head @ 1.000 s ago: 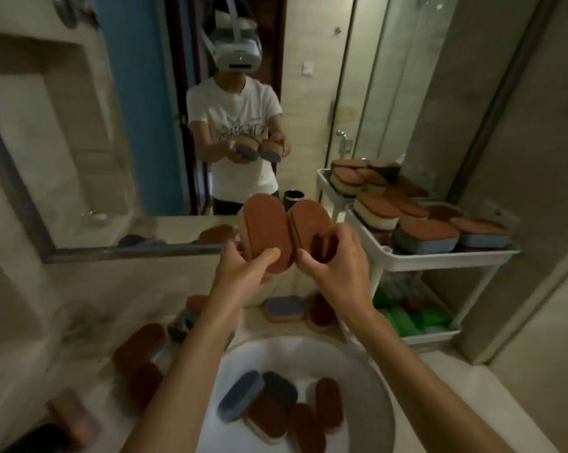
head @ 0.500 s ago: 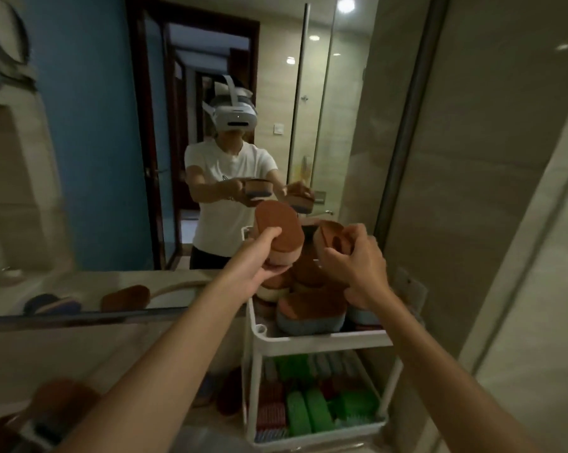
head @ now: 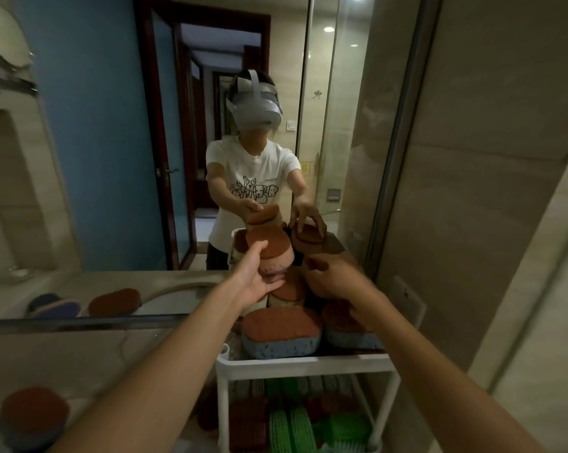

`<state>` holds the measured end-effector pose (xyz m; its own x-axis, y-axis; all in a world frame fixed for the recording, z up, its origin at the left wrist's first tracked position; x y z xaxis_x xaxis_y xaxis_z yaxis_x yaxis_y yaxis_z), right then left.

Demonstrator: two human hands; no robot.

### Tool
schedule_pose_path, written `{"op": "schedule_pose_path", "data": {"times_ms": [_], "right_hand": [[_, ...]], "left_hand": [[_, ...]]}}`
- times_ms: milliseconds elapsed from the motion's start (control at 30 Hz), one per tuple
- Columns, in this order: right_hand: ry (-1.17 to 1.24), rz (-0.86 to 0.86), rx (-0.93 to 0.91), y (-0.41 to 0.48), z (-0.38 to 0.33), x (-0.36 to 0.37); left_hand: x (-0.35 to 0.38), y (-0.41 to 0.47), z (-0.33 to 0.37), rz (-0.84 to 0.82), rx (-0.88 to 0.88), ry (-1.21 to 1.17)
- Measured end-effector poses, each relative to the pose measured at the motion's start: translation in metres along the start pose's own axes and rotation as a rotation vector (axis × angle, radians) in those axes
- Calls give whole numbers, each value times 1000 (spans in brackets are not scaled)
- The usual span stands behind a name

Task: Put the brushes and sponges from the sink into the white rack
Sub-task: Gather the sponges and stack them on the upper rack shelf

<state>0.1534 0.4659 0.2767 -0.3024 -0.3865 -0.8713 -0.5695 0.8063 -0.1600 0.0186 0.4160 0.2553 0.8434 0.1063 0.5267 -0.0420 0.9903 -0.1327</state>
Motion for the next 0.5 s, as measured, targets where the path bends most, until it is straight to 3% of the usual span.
{"op": "schedule_pose_path", "data": {"times_ms": [267, 367, 433, 500], "right_hand": [[-185, -199, 82, 9, 5, 16], [-148, -231, 88, -1, -3, 10], [-84, -190, 31, -4, -7, 3], [17, -16, -38, -7, -9, -8]], "left_hand": [[-7, 2, -2, -22, -9, -59], [-5, -1, 0, -28, 3, -40], [-1, -3, 4, -20, 24, -5], [4, -4, 11, -9, 60, 38]]}}
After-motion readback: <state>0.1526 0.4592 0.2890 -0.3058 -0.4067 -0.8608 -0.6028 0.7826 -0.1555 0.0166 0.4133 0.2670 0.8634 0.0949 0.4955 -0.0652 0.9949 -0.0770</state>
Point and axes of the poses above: each hand's wrist, its own y-axis towards the middle knuckle, its own x-axis out of the palm, z = x × y, the point moved 4 cm from there along y, towards the middle knuckle, and after that the axes turned 15 degrees about -z, right-handed, at the moved point
